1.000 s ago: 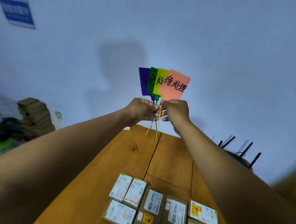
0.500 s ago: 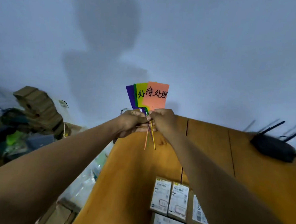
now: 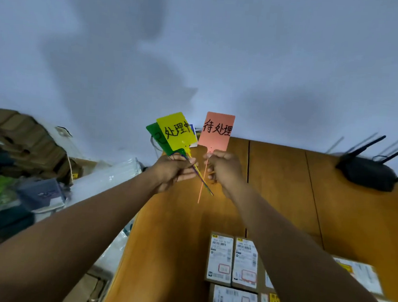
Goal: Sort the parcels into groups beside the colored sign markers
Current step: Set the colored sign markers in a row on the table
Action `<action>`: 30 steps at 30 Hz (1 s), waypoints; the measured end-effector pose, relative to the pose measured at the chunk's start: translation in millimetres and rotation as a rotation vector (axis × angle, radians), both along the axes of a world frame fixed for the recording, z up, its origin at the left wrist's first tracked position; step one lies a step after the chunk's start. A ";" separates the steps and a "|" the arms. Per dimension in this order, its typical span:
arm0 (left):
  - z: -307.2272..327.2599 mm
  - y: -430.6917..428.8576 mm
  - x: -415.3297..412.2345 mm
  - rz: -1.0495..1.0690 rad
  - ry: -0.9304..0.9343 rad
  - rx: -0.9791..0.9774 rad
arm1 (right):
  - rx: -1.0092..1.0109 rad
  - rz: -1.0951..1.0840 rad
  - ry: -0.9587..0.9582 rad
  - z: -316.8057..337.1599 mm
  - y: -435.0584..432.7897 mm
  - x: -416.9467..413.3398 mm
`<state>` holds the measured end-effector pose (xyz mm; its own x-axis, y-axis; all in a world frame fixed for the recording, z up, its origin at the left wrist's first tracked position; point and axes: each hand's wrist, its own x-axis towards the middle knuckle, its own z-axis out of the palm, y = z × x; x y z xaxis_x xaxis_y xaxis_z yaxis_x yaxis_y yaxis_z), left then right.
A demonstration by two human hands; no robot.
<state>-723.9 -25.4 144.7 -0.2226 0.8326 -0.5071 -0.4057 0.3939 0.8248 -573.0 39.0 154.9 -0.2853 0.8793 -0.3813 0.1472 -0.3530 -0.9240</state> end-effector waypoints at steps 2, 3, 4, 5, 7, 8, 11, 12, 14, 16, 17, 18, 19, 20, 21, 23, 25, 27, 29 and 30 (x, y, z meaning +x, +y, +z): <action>-9.4 2.1 -5.7 0.051 0.071 -0.048 | -0.036 -0.038 -0.033 -18.5 10.6 5.6; -16.8 3.2 -9.6 0.065 0.112 -0.076 | -0.061 -0.048 -0.060 -29.3 16.6 9.3; -25.7 3.7 -13.5 0.074 0.150 -0.109 | -0.084 -0.055 -0.091 -41.8 23.0 12.9; -36.3 3.0 -16.9 0.085 0.179 -0.144 | -0.107 -0.059 -0.126 -56.0 29.3 15.3; -57.5 -2.3 -20.4 0.104 0.210 -0.200 | -0.147 -0.061 -0.195 -84.6 39.5 17.7; -69.3 -5.6 -21.4 0.104 0.225 -0.228 | -0.165 -0.059 -0.229 -100.1 43.3 17.2; -105.2 -14.7 -23.2 0.083 0.246 -0.291 | -0.236 -0.031 -0.291 -146.1 49.0 7.5; -114.8 -17.2 -23.9 0.080 0.246 -0.303 | -0.259 -0.016 -0.302 -159.3 49.6 2.1; -136.0 -19.5 -27.1 0.087 0.241 -0.326 | -0.292 0.002 -0.322 -187.6 52.0 -12.6; -152.9 -21.6 -30.9 0.083 0.237 -0.341 | -0.330 0.008 -0.344 -212.5 53.0 -28.7; -158.7 -22.4 -32.4 0.076 0.237 -0.349 | -0.343 0.014 -0.359 -222.2 53.4 -34.7; -165.1 -23.5 -34.9 0.074 0.237 -0.358 | -0.355 0.016 -0.363 -231.9 53.3 -41.3; -170.9 -24.5 -37.8 0.075 0.237 -0.367 | -0.362 0.014 -0.365 -240.3 53.2 -47.6; -175.7 -25.3 -41.1 0.078 0.234 -0.374 | -0.360 0.020 -0.373 -249.8 54.6 -54.6; -179.8 -26.3 -44.4 0.079 0.232 -0.380 | -0.349 0.035 -0.392 -256.2 55.4 -60.1; -186.8 -28.5 -51.7 0.075 0.225 -0.385 | -0.308 0.076 -0.445 -267.1 58.5 -69.1; -192.5 -30.8 -59.4 0.064 0.219 -0.386 | -0.222 0.146 -0.512 -273.4 60.8 -74.5; -198.2 -33.8 -67.0 0.055 0.217 -0.387 | -0.107 0.200 -0.577 -273.4 59.9 -74.6; -200.6 -36.4 -73.9 0.056 0.227 -0.394 | -0.032 0.225 -0.645 -273.4 56.4 -73.3; -200.6 -36.9 -76.2 0.056 0.232 -0.398 | -0.011 0.230 -0.682 -272.5 53.6 -73.1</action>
